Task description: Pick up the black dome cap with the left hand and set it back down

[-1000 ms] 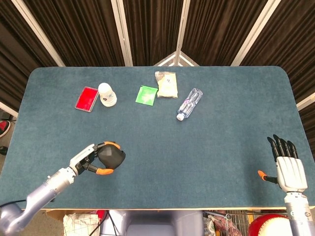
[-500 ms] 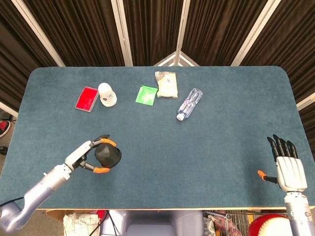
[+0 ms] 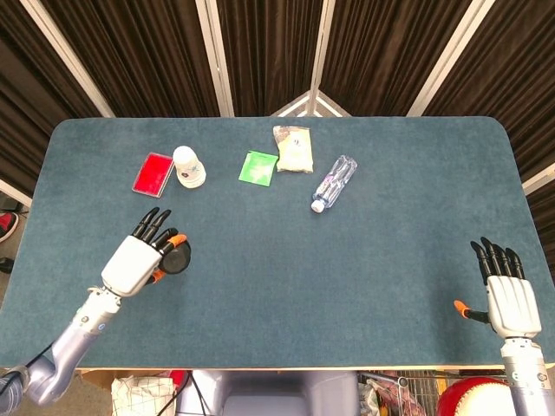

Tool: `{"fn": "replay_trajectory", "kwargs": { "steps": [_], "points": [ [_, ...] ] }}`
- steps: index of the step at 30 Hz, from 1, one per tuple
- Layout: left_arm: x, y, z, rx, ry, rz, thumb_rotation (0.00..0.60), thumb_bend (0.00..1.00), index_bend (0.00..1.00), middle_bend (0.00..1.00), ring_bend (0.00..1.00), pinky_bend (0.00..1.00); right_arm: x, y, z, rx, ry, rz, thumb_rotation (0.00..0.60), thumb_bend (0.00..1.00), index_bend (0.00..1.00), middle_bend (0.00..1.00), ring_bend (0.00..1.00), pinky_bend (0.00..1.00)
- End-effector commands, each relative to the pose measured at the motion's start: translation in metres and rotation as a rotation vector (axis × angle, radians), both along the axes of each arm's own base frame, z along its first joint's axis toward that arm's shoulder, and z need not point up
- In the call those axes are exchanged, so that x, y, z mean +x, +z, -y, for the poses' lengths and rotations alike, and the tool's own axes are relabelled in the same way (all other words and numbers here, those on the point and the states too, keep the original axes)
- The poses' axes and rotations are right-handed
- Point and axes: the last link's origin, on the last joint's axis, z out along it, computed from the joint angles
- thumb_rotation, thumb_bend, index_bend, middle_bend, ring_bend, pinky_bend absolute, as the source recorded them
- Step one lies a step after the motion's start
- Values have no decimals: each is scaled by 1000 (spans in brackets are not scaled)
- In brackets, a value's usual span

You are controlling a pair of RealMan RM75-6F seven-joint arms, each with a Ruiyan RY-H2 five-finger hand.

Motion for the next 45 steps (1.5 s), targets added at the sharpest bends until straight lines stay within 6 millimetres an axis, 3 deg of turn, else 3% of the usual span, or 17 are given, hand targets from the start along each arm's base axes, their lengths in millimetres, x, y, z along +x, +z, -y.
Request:
{"fn": "replay_trajectory", "kwargs": {
  "steps": [1,4,9,15,20,26,31,38,45],
  "points": [
    [20,-12,29,-621,466,694,600,481,384,458,0,0,0,0,1,2,1,0,600,152,42,23,43,11],
    [33,2,32,-861,671,842,600,481,383,459,0,0,0,0,0,2,2,1,600,152,42,23,43,11],
    [44,15,30,-1117,942,1054,600,481,382,457,0,0,1,-1,1,7,5,-1,600,152,42,23,43,10],
    [26,21,18,-1149,873,977,600,481,399,461,0,0,2,-2,3,5,3,-2,600,152,42,24,43,10],
    [5,20,9,-948,606,659,600,482,404,464,0,0,0,-3,3,8,-1,-3,600,153,42,23,43,10],
    [-8,8,7,-376,212,300,600,483,410,473,0,0,1,-1,1,4,5,1,600,152,42,23,44,10],
    [-14,-1,8,-148,112,124,600,484,408,474,0,0,1,-2,-1,9,6,3,600,153,42,24,43,11],
    [-27,-9,2,-53,106,30,600,484,403,471,0,0,0,-2,0,7,4,5,600,152,42,23,43,11],
    [-37,-18,-4,-82,150,45,600,484,398,468,0,0,0,-1,1,9,2,5,600,152,42,23,43,11]
  ]
}}
